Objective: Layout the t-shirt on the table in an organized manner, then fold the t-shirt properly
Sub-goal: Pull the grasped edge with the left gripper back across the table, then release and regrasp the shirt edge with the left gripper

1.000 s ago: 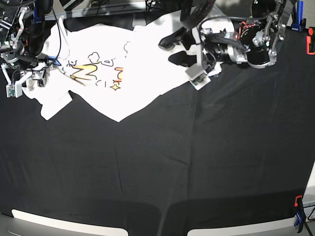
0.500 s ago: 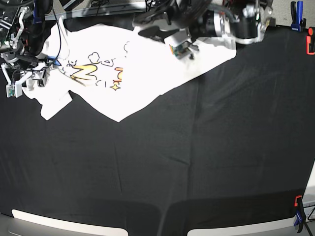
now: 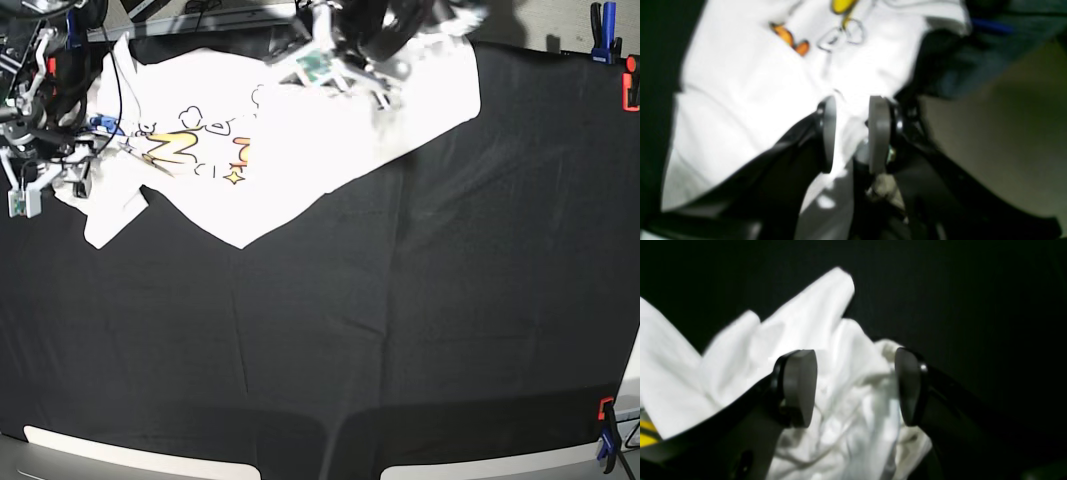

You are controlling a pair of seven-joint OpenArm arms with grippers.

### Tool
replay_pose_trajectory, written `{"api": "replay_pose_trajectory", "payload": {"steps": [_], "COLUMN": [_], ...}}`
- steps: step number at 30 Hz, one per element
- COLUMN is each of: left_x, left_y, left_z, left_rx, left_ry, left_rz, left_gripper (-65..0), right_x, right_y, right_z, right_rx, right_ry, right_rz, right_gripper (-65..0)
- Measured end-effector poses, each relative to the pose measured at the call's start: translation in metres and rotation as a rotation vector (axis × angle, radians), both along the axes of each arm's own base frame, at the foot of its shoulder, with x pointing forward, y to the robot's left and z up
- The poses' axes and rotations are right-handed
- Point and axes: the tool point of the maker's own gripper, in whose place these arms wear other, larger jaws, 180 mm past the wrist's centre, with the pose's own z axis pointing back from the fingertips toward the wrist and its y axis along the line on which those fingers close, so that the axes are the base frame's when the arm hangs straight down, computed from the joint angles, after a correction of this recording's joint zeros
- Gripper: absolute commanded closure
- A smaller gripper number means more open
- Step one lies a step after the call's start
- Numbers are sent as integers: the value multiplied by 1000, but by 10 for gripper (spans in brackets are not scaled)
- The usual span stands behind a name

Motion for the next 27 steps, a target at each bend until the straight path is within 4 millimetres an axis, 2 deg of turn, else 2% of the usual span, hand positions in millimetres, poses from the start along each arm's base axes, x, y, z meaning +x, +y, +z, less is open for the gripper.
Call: {"api": "replay_pose_trajectory", "payload": {"steps": [4, 9, 14, 23, 25, 27], "left_x": [-1, 1, 2, 41, 39, 32], "left_y": [-10, -8, -7, 18, 20, 25], "left_z": [-5, -6, -7, -23, -25, -36], "left_rx": [50, 64, 73, 244, 248, 262], "left_ry": [-60, -74, -87, -171, -158, -125], "left_rz": [-36, -35, -36, 38, 33, 16], "left_gripper": [-171, -230, -255, -254, -254, -254], "right_x": [2, 2, 1, 1, 1, 1], "right_y": [0, 0, 0, 0, 0, 0], "right_z": [1, 1, 1, 0, 0, 0], "right_rx": [-1, 0, 0, 0, 0, 0], "right_ry": [-5, -4, -3, 5, 5, 4], "right_rz": [0, 0, 0, -1, -1, -1], "right_gripper": [-362, -362, -362, -362, -362, -362]}}
